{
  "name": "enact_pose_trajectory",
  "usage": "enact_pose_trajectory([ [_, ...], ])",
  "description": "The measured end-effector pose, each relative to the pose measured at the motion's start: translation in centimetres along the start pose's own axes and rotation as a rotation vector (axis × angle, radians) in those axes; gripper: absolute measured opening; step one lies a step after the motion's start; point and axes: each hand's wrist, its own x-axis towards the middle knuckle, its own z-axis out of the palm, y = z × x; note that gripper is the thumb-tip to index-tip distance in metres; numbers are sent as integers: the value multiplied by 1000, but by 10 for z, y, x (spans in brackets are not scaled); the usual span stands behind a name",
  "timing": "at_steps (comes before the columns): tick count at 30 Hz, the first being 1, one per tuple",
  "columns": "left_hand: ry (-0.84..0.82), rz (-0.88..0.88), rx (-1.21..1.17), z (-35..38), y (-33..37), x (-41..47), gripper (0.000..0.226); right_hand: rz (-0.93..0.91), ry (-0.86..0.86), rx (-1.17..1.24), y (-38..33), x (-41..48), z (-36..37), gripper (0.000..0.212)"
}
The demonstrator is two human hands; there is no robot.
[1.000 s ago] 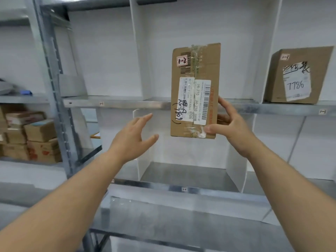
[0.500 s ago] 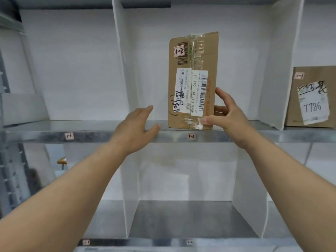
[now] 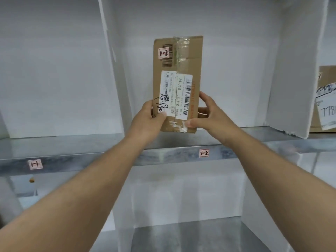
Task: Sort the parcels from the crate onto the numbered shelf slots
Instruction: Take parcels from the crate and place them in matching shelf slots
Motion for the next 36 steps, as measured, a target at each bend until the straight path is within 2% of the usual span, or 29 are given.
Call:
enact_pose_trajectory([
  [4, -1, -81, 20, 6, -13, 1, 37, 17, -52, -135, -1, 6, 8, 87],
  [10, -47, -187, 159, 5, -18, 5, 38, 52, -109, -284, 5, 4, 20, 83],
  [15, -46, -222, 149, 6, -14, 4, 39, 74, -119, -326, 4, 4, 21, 86],
  [20, -55, -223, 122, 2, -6, -1, 59, 91, -114, -365, -1, 0, 18, 81],
  [23, -20, -195, 138, -2, 2, -9, 68, 102, -83, -401, -1, -4, 13, 95],
  [26, 11, -131, 158, -4, 12, -21, 66, 91, -30, -420, -2, -11, 8, 103],
  [32, 89, 103, 372, -2, 34, -63, 57, -102, 131, -657, -14, -46, 1, 67],
  [36, 118, 147, 501, 1, 31, -103, 59, -253, 93, -733, -19, -83, 5, 44],
])
